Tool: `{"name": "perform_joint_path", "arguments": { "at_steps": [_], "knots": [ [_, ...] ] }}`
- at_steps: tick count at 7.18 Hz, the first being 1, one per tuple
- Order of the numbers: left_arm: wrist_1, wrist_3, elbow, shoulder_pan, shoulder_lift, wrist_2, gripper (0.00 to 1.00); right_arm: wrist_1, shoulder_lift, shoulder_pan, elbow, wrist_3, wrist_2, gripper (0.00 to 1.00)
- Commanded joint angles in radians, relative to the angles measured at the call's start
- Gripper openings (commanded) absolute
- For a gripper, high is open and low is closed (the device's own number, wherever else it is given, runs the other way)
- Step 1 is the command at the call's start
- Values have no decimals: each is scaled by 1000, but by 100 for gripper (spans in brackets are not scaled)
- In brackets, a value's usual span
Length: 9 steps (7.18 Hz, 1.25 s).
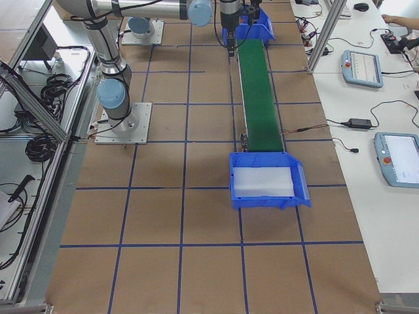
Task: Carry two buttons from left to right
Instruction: 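Lower the left gripper and grasp the yellow button, then lift the yellow button and carry it onto the near end of the conveyor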
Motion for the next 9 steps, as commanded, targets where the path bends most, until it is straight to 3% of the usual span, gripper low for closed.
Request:
{"name": "perform_joint_path", "arguments": {
  "at_steps": [1,2,5,6,9],
  "knots": [
    [-1,-4,4,0,7,2,2,0,0,0,0,0,0,100],
    [-7,-4,22,0,26,7,2,0,0,0,0,0,0,100],
    [-183,-5,85,-26,157,50,2,0,0,0,0,0,0,100],
    [-215,-17,107,-91,186,132,2,0,0,0,0,0,0,100],
    [-274,-238,162,-239,184,122,2,0,0,0,2,0,0,100]
  ]
}}
